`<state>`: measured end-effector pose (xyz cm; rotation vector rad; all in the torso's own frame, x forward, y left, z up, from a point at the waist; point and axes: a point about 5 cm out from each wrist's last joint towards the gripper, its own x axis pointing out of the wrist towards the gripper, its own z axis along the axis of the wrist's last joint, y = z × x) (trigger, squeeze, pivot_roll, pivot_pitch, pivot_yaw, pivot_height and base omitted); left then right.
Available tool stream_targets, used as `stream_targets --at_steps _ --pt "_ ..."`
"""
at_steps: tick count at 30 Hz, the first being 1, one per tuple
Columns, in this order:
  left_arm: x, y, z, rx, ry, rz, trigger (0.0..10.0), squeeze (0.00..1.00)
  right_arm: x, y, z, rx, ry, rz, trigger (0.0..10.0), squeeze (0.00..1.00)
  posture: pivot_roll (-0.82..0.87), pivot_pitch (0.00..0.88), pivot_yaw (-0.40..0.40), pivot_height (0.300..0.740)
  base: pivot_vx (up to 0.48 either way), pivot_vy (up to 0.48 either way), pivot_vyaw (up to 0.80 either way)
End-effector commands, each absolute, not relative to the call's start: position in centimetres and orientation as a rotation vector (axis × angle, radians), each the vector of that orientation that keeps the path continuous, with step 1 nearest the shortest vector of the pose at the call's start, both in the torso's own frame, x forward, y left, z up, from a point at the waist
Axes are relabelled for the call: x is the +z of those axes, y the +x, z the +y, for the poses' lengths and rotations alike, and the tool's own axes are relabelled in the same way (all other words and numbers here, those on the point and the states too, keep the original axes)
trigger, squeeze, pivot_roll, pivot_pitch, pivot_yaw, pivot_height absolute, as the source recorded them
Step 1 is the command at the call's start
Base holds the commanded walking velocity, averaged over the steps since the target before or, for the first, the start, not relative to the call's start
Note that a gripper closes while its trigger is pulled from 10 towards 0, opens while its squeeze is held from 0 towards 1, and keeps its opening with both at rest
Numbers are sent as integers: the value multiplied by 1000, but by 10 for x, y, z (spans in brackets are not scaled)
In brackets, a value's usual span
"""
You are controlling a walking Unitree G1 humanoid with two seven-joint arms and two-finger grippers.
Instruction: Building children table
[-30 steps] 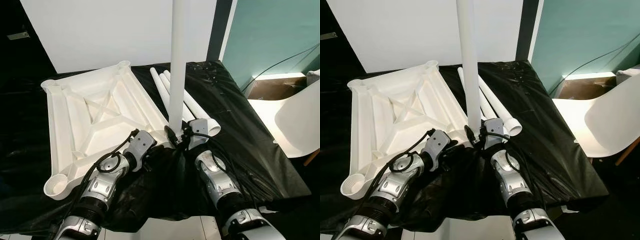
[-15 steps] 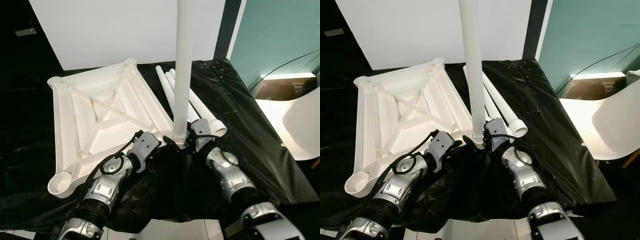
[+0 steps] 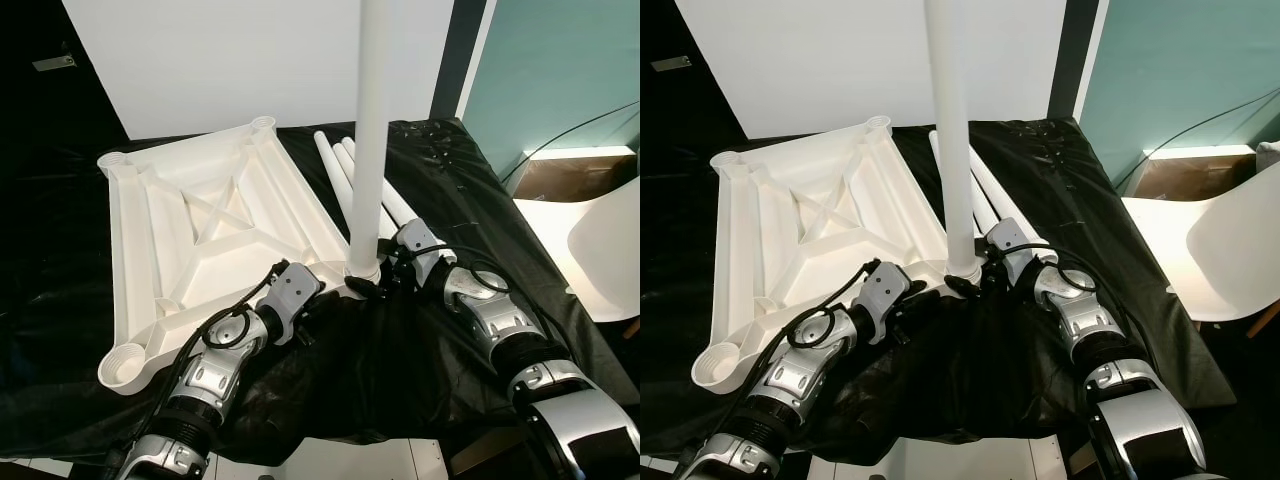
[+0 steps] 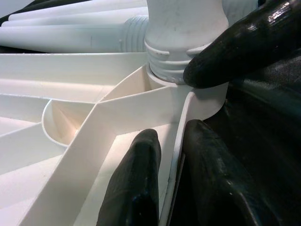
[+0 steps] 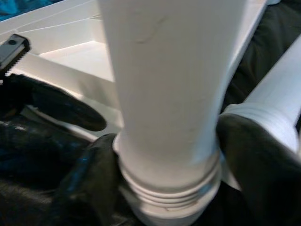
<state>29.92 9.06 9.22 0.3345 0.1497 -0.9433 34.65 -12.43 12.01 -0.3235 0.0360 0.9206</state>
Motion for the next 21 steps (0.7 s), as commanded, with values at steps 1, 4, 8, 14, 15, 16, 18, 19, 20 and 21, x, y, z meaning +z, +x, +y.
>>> stream_targets --at_steps 1,4,8,14,15,16,18,19,20,21 --pt "62 284 94 -985 327 297 10000 0 122 349 -129 904 -323 43 0 0 20 0 13 740 0 0 0" --pt "61 283 95 -984 326 300 10000 0 118 347 -125 916 -300 37 0 0 18 0 18 740 0 0 0" --pt "61 283 96 -985 327 303 10000 0 109 340 -117 902 -260 29 0 0 17 0 18 740 0 0 0" --pt "61 284 95 -988 326 302 10000 0 92 324 -96 741 -102 -13 0 0 17 0 16 740 0 0 0" --pt "62 284 94 -991 328 300 10000 0 85 316 -88 690 -71 -18 0 0 17 0 16 740 0 0 0" --pt "62 284 94 -994 330 300 10000 0 81 311 -83 638 -48 -25 0 0 19 0 16 740 0 0 0" --pt "62 284 94 -995 332 300 10000 0 79 308 -81 597 -38 -34 0 0 18 0 13 740 0 0 0" --pt "61 284 95 -996 334 302 10000 0 80 308 -78 562 -33 -52 0 0 17 0 12 740 0 0 0" --pt "61 284 95 -995 337 303 10000 0 82 310 -74 544 -27 -62 0 0 15 0 10 740 0 0 0" --pt "61 284 95 -995 337 303 10000 0 82 310 -74 544 -27 -62 0 0 15 0 10 740 0 0 0"
